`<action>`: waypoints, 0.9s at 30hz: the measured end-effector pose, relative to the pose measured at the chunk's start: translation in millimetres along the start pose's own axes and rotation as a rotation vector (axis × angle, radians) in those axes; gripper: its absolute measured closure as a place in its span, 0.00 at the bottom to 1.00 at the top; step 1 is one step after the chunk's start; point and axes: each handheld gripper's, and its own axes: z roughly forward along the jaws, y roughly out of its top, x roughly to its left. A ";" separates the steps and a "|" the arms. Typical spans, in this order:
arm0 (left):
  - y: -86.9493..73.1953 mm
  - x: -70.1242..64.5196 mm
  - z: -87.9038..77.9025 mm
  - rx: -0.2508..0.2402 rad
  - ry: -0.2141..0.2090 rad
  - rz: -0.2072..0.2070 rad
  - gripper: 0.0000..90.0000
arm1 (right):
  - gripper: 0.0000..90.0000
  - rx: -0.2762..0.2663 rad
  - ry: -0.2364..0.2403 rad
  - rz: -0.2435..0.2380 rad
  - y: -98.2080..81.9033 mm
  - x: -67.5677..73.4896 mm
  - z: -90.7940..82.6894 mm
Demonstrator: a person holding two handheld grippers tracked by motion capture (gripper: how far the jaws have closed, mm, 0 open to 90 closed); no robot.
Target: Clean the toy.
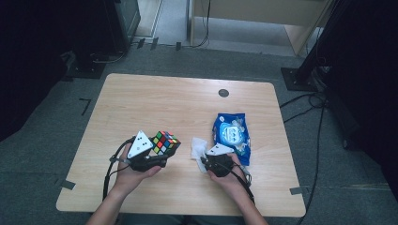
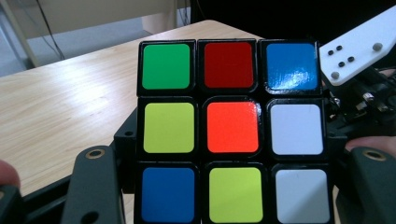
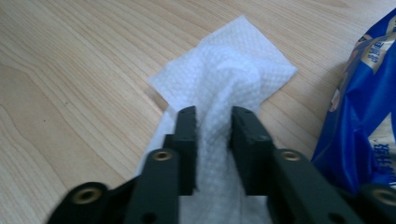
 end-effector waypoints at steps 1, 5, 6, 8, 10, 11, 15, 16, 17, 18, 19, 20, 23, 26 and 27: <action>-0.6 -0.8 0.7 -0.002 -0.003 0.005 0.38 | 0.93 0.001 -0.003 0.000 -0.3 -0.5 -0.3; -3.0 -3.6 3.6 -0.002 -0.016 0.030 0.38 | 0.98 -0.013 -0.004 0.000 -0.2 0.4 -1.8; -3.5 -4.4 4.5 -0.002 -0.018 0.034 0.38 | 0.98 -0.030 0.001 0.001 1.0 1.0 -3.3; -4.9 -5.3 5.8 -0.002 -0.015 0.047 0.38 | 0.98 -0.072 0.016 0.015 5.5 2.6 -9.8; -6.6 -5.8 7.1 -0.007 -0.014 0.056 0.38 | 0.98 -0.132 0.025 0.031 13.5 6.3 -22.5; -7.4 -6.5 7.7 -0.009 -0.014 0.057 0.38 | 0.98 -0.158 0.031 0.033 16.8 7.9 -27.8; -9.6 -10.3 10.2 -0.014 -0.025 0.077 0.38 | 0.98 -0.308 0.090 0.040 36.6 22.7 -62.5; -10.3 -12.5 11.6 -0.015 -0.028 0.083 0.38 | 0.98 -0.335 0.098 0.033 39.6 25.5 -68.0; -10.5 -13.8 12.4 -0.011 -0.031 0.087 0.38 | 0.98 -0.372 0.119 0.028 43.8 31.0 -76.6; -11.1 -16.0 13.7 -0.010 -0.033 0.093 0.38 | 0.98 -0.390 0.132 0.023 46.0 34.5 -80.9; -11.6 -18.3 14.9 -0.009 -0.035 0.101 0.38 | 0.98 -0.413 0.146 0.010 48.3 39.0 -85.8; -12.0 -20.6 15.8 -0.011 -0.039 0.109 0.38 | 0.98 -0.438 0.157 0.005 50.2 43.6 -89.9; -12.6 -27.5 17.2 -0.031 -0.061 0.128 0.38 | 0.98 -0.474 0.202 -0.008 54.1 54.1 -96.1; -12.8 -31.6 16.7 -0.050 -0.060 0.154 0.38 | 0.98 -0.482 0.232 -0.009 55.9 58.5 -96.6; -13.1 -31.9 16.0 -0.057 -0.057 0.155 0.38 | 0.98 -0.483 0.236 -0.003 56.0 58.3 -96.9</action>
